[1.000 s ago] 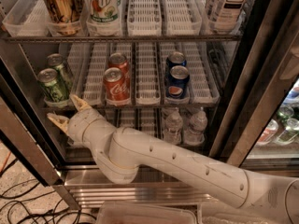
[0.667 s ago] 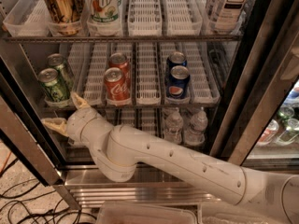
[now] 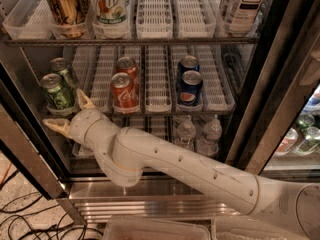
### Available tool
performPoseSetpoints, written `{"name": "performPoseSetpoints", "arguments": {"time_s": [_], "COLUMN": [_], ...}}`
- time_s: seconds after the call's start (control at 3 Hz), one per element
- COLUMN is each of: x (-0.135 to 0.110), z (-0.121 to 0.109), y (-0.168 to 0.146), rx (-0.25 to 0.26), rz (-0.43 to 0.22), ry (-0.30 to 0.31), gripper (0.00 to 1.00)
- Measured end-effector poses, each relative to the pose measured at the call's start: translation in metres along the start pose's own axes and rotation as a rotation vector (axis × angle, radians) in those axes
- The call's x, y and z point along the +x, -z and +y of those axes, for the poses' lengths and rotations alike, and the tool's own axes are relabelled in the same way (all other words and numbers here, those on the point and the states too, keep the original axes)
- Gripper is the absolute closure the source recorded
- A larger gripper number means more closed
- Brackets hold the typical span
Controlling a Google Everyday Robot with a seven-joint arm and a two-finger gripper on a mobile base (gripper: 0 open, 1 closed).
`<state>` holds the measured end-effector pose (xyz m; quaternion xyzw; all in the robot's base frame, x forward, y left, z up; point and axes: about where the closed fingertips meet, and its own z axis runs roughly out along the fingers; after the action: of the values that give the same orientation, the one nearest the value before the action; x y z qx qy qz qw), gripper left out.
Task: Pick green can from middle shelf of fridge
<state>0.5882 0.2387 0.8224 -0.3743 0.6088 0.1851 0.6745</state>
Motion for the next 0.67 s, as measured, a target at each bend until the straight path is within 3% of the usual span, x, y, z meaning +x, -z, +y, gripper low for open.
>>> {"name": "performPoseSetpoints", "arguments": {"time_s": [0.67], "x": [-0.017], "z": [-0.009], "y": [-0.017], "rx": [-0.014], "rz": [-0.050], "ry": [0.017], "gripper": [0.26]}}
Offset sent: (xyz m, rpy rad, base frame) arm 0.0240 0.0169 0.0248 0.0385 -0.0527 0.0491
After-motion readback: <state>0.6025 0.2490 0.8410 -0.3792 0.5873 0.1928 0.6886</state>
